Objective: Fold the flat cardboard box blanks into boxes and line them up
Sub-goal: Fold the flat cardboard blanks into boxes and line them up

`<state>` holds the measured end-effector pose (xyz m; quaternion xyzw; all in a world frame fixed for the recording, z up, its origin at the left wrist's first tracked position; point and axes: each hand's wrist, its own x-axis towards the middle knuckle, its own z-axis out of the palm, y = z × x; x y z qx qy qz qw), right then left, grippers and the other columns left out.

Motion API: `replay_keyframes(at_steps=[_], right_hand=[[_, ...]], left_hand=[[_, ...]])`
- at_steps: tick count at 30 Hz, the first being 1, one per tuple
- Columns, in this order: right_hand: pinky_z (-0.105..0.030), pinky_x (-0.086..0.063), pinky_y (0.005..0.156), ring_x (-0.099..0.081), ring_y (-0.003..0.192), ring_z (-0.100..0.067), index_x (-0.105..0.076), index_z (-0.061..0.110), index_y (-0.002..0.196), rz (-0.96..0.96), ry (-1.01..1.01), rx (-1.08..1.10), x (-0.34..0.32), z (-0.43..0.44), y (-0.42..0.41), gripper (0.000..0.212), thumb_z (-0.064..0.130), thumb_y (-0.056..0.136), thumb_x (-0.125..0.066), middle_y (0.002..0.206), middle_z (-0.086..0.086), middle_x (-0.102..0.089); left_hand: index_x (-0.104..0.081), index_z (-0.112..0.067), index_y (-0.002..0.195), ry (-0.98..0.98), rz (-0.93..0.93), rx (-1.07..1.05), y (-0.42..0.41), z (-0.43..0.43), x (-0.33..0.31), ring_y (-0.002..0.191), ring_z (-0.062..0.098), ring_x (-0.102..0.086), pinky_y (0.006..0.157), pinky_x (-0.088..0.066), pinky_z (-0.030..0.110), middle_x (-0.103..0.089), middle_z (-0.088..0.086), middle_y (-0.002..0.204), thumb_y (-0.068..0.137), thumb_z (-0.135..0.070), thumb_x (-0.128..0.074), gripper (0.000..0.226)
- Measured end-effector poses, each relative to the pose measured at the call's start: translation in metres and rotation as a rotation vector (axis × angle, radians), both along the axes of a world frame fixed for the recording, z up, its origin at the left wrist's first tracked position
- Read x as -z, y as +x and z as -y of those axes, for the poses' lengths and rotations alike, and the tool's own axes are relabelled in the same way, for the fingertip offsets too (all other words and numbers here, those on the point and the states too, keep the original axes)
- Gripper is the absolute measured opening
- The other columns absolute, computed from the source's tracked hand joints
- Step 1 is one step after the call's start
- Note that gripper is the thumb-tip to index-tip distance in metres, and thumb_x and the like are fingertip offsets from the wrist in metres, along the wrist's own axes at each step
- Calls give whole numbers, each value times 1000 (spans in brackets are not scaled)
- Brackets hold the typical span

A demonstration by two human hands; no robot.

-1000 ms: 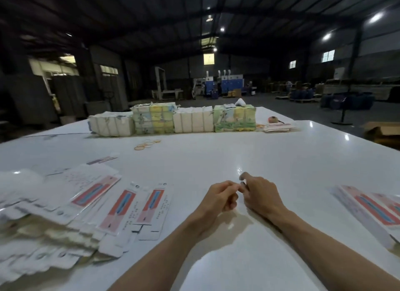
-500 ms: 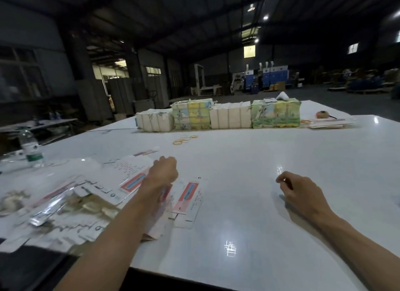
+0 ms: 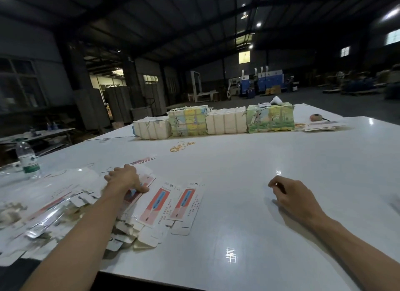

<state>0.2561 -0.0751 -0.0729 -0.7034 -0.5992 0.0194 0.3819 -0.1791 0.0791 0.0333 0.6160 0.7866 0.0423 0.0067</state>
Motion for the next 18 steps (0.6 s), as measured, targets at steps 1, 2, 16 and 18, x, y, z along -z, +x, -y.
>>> replay_keyframes(at_steps=[1, 2, 16, 18], right_hand=[[-29, -43, 60, -61, 70, 10, -68, 31, 95, 4, -2, -3, 0, 0, 0, 21, 13, 98, -58, 68, 26, -62], [-28, -43, 60, -61, 70, 10, -68, 31, 95, 7, -3, -5, 0, -1, 0, 21, 13, 98, -58, 66, 23, -63], [-37, -52, 70, -57, 62, -15, -68, 26, 105, 91, 91, -49, -6, -1, -5, 19, 14, 101, -54, 63, 4, -61], [-37, -51, 66, -58, 61, -15, -70, 23, 108, 85, 153, -53, -7, 1, -4, 17, 12, 102, -57, 64, 4, -61]], left_hand=[[-28, -8, 157, 9, 22, 10, -2, -2, -1, 138, 39, -46, 111, -42, 48, -46, 23, 151, 75, -56, -91, 114], [-23, -9, 158, 14, 45, 31, -4, -3, -1, 135, 37, -51, 110, -45, 48, -49, 21, 150, 74, -54, -92, 118], [-52, -7, 136, -487, 1211, 759, 122, 43, -17, 107, 37, -76, 79, -65, 43, -77, 19, 119, 94, -19, -77, 50], [-54, -3, 139, -600, 1405, 749, 160, 58, 7, 108, 41, -75, 81, -65, 45, -75, 22, 119, 90, -18, -79, 57]])
